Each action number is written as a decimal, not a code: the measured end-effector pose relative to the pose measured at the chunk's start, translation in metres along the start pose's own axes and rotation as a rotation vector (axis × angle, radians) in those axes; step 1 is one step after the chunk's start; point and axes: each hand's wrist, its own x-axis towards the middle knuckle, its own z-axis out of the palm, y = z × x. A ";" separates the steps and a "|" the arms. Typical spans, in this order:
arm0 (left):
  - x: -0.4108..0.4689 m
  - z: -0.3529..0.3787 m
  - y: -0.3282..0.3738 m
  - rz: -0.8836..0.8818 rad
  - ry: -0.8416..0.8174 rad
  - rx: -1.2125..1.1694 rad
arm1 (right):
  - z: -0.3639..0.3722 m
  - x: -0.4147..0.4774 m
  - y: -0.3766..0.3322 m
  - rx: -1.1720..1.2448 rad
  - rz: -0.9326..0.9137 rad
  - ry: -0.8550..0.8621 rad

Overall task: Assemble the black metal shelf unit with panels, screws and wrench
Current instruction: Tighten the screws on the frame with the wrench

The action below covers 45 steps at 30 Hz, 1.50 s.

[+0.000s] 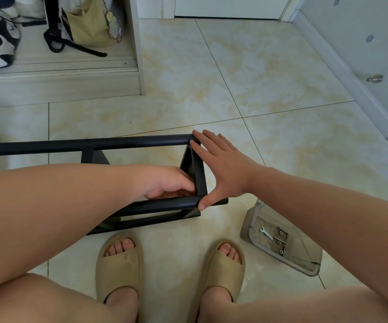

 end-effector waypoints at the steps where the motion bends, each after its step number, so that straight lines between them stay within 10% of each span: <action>1: 0.000 0.000 0.000 -0.003 0.005 -0.003 | 0.000 0.000 0.000 0.000 0.000 0.000; 45: -0.001 -0.002 0.002 0.009 -0.024 -0.104 | -0.003 -0.001 -0.001 -0.013 0.009 -0.007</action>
